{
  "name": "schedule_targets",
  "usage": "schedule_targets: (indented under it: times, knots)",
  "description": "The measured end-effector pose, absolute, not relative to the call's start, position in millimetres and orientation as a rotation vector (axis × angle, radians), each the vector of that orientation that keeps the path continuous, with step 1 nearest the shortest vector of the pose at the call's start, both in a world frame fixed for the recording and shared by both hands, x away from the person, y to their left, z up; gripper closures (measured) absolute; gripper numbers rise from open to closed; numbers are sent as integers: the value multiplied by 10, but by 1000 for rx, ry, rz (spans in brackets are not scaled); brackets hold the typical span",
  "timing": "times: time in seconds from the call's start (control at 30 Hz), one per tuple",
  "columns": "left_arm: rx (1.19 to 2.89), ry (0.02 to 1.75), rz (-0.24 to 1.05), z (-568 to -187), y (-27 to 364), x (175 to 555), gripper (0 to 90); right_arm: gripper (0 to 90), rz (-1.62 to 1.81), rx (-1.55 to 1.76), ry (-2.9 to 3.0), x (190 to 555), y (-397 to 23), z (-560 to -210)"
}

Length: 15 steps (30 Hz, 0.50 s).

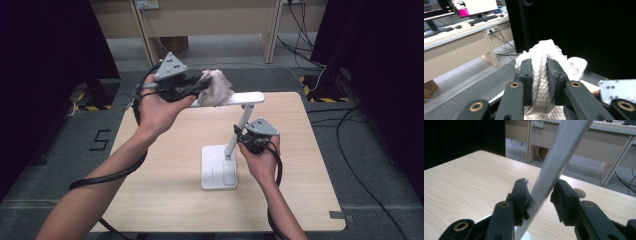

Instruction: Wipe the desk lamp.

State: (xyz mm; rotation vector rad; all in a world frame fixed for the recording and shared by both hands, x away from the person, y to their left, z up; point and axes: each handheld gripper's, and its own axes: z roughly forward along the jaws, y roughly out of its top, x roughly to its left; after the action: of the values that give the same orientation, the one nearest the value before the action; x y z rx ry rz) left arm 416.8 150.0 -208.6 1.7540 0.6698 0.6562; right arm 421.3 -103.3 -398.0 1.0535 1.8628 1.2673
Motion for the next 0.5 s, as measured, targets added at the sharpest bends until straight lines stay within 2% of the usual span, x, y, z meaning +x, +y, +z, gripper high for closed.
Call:
schedule_targets:
  times: [0.2, 0.5]
  knots:
    - [1695, 722, 683, -2145, 1965, 4075, 758, 637, 1256, 1056, 1868, 4215, -1022, -3989]
    - [1669, 769, 723, -2267, 2351, 3965, 758, 637, 1253, 1056, 1874, 4212, -1019, -3997]
